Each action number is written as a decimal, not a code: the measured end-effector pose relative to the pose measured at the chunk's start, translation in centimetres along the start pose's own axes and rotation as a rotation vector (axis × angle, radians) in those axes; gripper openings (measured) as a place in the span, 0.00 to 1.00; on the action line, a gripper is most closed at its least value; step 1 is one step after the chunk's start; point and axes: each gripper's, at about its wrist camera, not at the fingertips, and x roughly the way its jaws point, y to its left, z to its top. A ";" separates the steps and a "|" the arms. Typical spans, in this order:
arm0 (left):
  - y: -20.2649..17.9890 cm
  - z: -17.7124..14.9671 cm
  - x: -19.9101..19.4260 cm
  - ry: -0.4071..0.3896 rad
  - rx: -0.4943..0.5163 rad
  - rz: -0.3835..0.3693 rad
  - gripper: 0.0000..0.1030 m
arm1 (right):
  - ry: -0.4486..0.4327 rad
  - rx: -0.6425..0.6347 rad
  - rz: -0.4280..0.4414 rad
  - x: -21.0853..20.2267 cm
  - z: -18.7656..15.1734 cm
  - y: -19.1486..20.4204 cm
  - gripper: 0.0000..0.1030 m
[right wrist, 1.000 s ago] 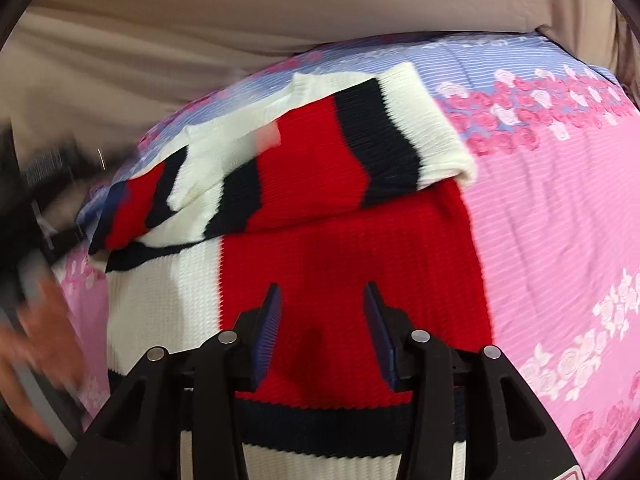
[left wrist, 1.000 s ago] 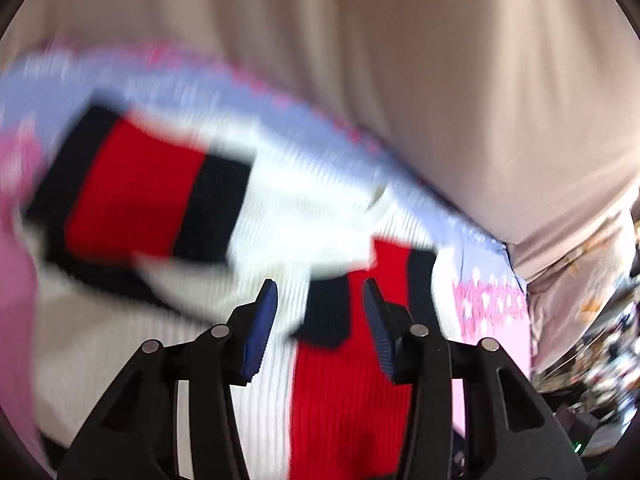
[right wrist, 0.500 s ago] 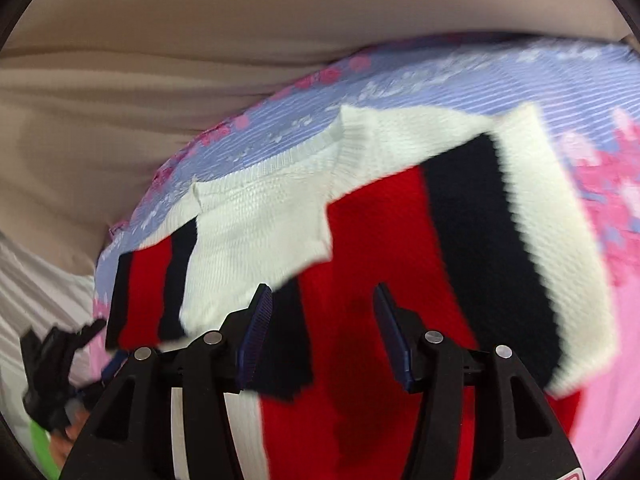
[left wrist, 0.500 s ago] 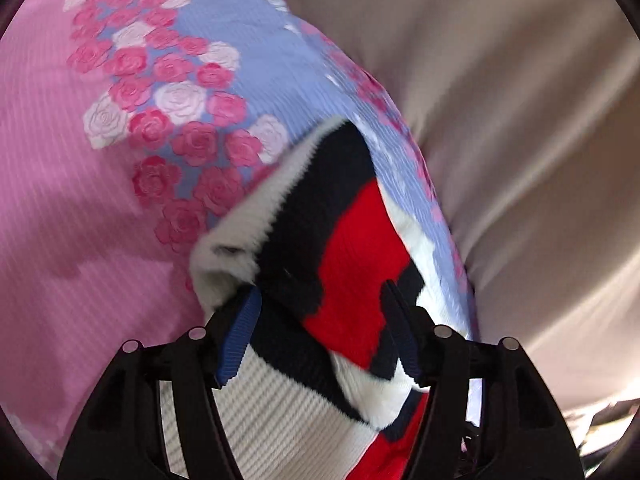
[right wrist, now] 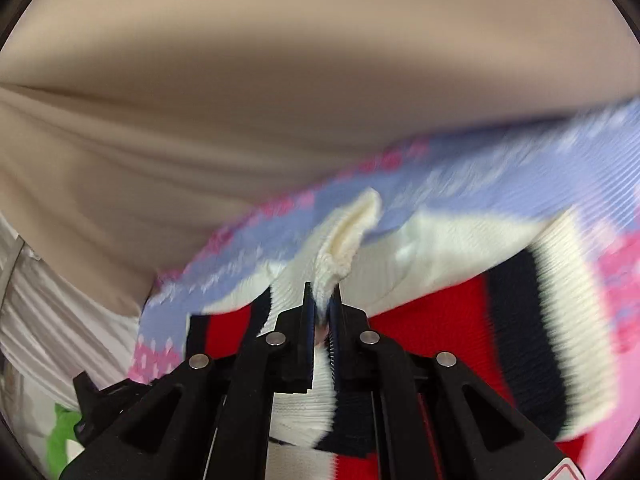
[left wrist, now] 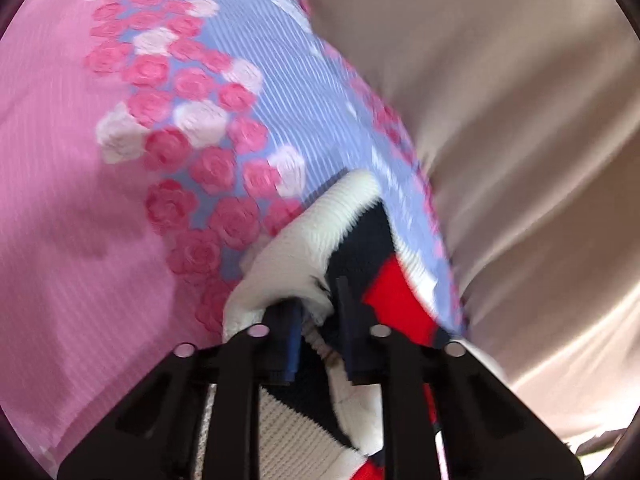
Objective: Fold small clothes
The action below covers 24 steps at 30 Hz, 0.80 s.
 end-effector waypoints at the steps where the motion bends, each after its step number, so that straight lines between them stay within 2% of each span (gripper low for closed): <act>1: 0.0 -0.4 0.1 0.017 0.011 0.009 0.10 | -0.011 0.009 -0.023 -1.1 0.1 -1.1 0.05; 4: -0.4 -2.6 1.3 0.067 0.047 0.034 0.08 | 0.023 0.049 -0.112 -1.6 -0.8 -5.1 0.05; 6: -0.3 -4.2 1.6 0.074 0.073 0.057 0.08 | 0.081 0.090 -0.190 -0.5 -2.6 -8.6 0.05; 7: 0.2 -5.0 1.7 0.075 0.072 0.074 0.08 | 0.107 0.121 -0.205 0.0 -3.5 -10.0 0.05; 8: 0.6 -5.4 1.7 0.066 0.066 0.058 0.08 | 0.117 0.159 -0.214 0.2 -4.5 -11.4 0.05; 10: 0.6 -5.4 1.4 0.052 0.095 0.066 0.08 | 0.103 0.196 -0.204 -0.1 -5.3 -12.4 0.05; 17: 0.0 -5.2 1.7 0.047 0.160 0.088 0.09 | 0.102 0.178 -0.200 -0.2 -5.8 -12.5 0.05; 18: -0.1 -5.1 2.2 0.045 0.170 0.091 0.09 | 0.113 0.183 -0.198 -0.3 -5.8 -12.2 0.07; 19: -0.2 -5.3 2.0 0.042 0.184 0.094 0.09 | 0.115 0.190 -0.206 -0.9 -5.6 -12.4 0.14; 20: -0.1 -5.4 1.9 0.041 0.195 0.096 0.09 | 0.102 0.193 -0.228 -2.2 -5.4 -12.1 0.18; 22: -0.3 -5.1 2.6 0.041 0.208 0.091 0.09 | 0.044 0.133 -0.303 -5.0 -5.4 -10.8 0.18; 23: -0.2 -5.1 2.6 0.041 0.210 0.083 0.09 | 0.016 0.096 -0.315 -5.9 -5.1 -9.9 0.19; 24: 0.0 -5.3 2.4 0.040 0.211 0.075 0.09 | -0.006 0.040 -0.291 -6.4 -4.7 -7.9 0.21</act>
